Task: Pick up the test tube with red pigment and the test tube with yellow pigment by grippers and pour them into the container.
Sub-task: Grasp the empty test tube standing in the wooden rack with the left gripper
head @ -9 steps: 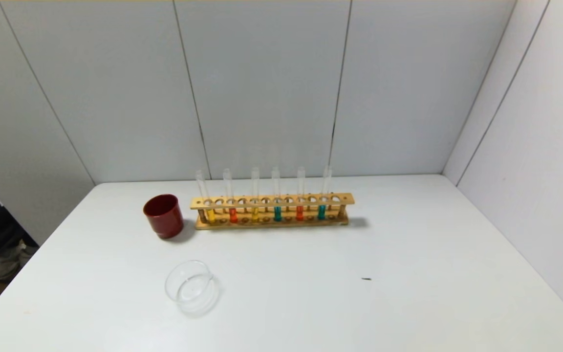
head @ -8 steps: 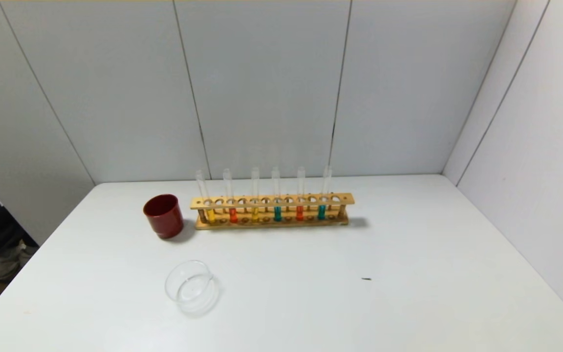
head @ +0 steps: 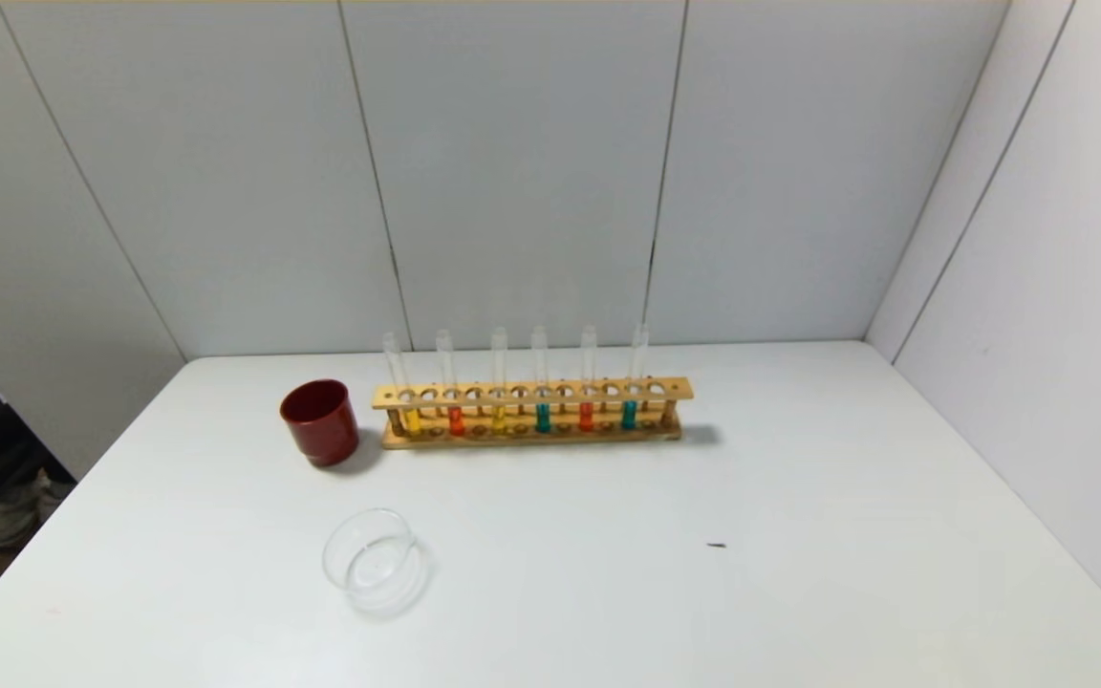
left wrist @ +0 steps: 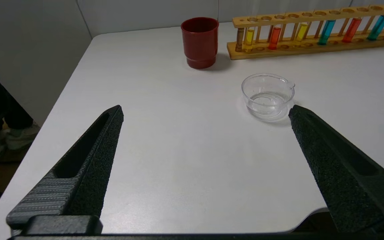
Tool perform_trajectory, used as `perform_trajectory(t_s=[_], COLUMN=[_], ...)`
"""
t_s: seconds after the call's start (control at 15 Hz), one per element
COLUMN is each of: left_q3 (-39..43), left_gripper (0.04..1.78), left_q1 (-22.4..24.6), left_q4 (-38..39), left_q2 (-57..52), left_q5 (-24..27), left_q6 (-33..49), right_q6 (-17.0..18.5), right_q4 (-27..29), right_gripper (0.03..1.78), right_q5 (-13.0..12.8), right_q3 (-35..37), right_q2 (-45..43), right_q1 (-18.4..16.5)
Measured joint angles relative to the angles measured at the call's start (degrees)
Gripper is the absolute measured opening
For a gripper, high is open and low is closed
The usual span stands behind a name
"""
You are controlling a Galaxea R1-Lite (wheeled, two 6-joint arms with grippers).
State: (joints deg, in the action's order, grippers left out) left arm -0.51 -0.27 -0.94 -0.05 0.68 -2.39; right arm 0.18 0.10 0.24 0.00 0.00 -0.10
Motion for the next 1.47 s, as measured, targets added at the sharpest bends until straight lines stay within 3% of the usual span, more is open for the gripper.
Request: perform_trajectory(t_s=[0.27,0.4,0.53,1.0,1.47], left_q3=[-9.92,-16.58,-22.27,-36.75,-39.18], left_gripper=[1.75,1.75,1.75,1.75,1.75], left_q1=[0.00,-0.28,-0.55,-0.88,-3.69], left_q4=[-7.38,-10.85,-9.58,7.00,32.61], left_q2=[2.39,8.56,17.38,54.98,84.75], left_q5=[9.90,14.01,15.21,16.31,15.27], left_q6=[-0.69,-0.72,-0.59,-0.26,3.43], right_q6=[0.00,-0.02,0.00,0.00,0.00], right_q4=[0.00,0.00,0.00,0.00,0.00], right_gripper=[1.75,1.75,1.75,1.75,1.75], right_q5=[0.00,0.00,0.00,-0.02,0.00], right_q3=[0.00,0.00,0.00,0.00,0.00], right_q2=[0.00,0.00,0.00,0.00,0.00], right_q1=[0.00,0.00,0.00,0.00,0.00])
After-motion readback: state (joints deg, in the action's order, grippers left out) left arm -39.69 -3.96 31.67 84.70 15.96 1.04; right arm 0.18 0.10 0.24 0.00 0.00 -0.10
